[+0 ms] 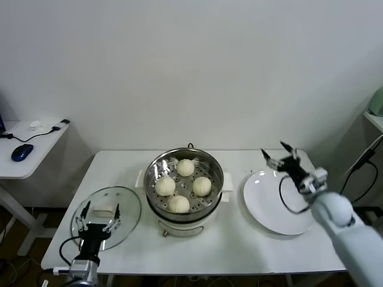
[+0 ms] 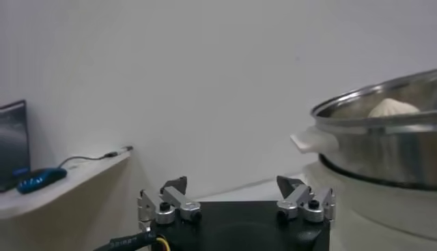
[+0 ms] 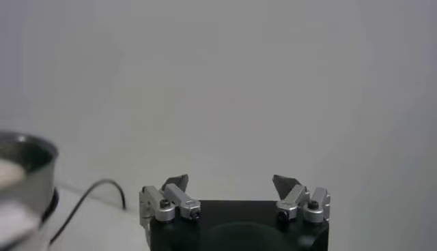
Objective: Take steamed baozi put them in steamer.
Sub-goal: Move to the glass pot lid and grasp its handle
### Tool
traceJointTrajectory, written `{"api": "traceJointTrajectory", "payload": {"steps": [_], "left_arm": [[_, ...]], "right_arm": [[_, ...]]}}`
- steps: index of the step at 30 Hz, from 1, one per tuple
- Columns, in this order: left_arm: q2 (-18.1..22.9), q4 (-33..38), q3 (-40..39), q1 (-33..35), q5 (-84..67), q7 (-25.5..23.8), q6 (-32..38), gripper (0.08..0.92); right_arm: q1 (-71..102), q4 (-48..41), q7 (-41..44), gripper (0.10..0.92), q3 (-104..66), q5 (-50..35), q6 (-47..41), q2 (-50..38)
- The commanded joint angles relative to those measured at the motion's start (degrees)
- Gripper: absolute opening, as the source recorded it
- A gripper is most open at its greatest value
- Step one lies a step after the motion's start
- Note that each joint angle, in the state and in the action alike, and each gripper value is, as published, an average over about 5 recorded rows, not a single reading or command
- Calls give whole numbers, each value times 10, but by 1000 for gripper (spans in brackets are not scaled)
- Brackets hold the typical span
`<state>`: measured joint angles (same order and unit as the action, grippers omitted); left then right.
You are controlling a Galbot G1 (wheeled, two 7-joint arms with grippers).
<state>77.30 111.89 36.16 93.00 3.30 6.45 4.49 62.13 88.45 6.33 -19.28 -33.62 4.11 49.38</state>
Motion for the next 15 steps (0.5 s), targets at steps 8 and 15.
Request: {"api": "traceJointTrajectory", "payload": {"steps": [8, 15], "left_arm": [[-25, -37, 9, -5, 157, 41, 33, 823], [-60, -114, 50, -5, 494, 137, 67, 823]], "right_arm": [[257, 64, -36, 823, -150, 76, 69, 158], [254, 83, -46, 823, -141, 94, 39, 171]]}}
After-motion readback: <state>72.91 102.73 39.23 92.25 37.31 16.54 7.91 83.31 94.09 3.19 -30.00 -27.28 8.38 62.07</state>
